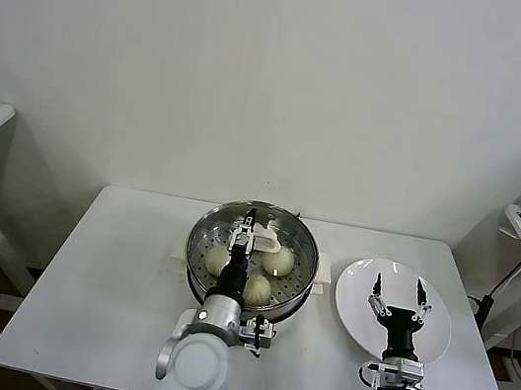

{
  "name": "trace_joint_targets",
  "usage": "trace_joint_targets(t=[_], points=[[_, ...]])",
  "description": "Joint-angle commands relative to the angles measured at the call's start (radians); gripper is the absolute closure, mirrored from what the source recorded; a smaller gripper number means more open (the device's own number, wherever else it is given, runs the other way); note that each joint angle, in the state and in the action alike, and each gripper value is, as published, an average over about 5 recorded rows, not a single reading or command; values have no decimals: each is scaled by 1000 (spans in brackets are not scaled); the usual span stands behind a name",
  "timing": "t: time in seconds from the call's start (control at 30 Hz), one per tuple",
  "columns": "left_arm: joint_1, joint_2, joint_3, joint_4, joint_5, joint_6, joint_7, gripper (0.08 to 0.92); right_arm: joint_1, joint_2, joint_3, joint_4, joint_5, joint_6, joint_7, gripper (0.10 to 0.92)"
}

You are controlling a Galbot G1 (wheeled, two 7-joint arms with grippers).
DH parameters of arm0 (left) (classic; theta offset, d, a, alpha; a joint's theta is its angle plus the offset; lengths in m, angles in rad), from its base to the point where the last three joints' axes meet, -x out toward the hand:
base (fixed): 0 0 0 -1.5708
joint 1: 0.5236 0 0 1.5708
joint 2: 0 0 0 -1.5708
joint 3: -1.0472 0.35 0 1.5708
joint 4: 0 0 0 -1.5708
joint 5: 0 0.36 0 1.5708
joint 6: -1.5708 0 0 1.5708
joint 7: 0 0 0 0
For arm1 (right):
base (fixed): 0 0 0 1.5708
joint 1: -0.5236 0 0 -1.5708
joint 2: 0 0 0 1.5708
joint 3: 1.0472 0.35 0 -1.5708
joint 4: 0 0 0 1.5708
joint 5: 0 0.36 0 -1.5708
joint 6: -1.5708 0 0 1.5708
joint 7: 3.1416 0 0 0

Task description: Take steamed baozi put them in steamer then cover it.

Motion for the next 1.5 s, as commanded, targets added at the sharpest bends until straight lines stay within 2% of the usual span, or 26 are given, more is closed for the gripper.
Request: trace_joint_targets(t=[0.03,0.23,0.33,0.4,0.47,0.57,0.63,0.77,0.9,0.97,1.17,1.5], points=[[61,83,-4,-179,-56,5,16,209,3,-2,0,1,1,-1,1,203],[111,181,-48,-320,-212,4,9,178,-3,-13,-4,25,30,-43,19,203],[147,232,-112,-389,-352,2,-36,177,-10,-23,-14,54,75,-109,38,203],[176,252,-184,-409,-511,-13,-126,177,-19,-29,-17,77,101,-145,42,203],[199,258,-261,-395,-705,-64,-265,177,-32,-33,-17,100,133,-168,36,203],[228,242,-373,-316,-1027,-207,-471,177,-56,-38,-12,130,191,-165,12,203],[241,221,-446,-241,-1213,-332,-534,177,-71,-41,-8,143,227,-158,-1,203],[233,172,-572,-60,-1453,-541,-520,177,-88,-48,0,158,265,-160,-6,203],[220,144,-647,78,-1514,-704,-420,177,-96,-49,10,160,289,-164,-9,203],[223,146,-655,119,-1536,-748,-372,177,-102,-50,11,161,292,-167,-12,203],[228,148,-650,202,-1570,-790,-308,177,-121,-41,10,172,293,-164,-21,203],[256,143,-646,199,-1546,-804,-296,177,-164,-27,16,197,270,-160,-33,203]])
